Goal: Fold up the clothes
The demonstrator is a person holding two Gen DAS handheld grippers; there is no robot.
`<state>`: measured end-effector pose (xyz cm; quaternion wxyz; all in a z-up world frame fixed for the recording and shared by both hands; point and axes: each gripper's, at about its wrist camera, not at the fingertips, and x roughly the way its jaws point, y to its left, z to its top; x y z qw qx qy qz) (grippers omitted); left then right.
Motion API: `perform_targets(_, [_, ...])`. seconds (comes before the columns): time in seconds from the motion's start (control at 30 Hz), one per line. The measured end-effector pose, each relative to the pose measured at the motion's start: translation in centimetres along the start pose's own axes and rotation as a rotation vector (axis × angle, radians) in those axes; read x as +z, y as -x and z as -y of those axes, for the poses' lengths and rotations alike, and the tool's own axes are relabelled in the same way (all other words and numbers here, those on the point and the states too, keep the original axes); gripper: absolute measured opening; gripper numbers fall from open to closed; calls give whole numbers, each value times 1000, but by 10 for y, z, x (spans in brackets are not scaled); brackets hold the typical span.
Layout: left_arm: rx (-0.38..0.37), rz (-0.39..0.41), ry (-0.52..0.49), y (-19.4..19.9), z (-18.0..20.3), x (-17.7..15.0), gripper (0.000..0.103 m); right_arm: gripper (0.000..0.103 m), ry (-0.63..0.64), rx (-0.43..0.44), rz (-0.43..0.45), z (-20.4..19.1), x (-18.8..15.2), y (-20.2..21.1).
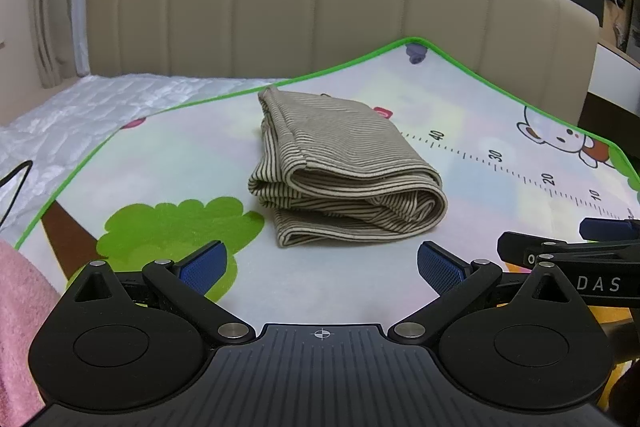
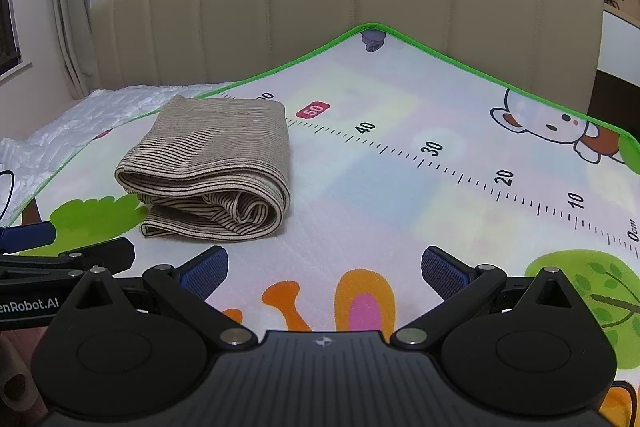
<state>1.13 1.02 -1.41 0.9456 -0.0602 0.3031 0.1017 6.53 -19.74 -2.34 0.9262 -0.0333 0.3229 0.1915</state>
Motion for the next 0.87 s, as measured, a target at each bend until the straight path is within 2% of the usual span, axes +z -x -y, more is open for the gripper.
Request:
perform_targets(0.57, [-6,10,1,1,-1,1,103,103,11,1,-8,-2,0,-1])
perform_targets(0.87, [-42,58,7,10,-6,8,103,103,28,15,-24,-6,-2,-3])
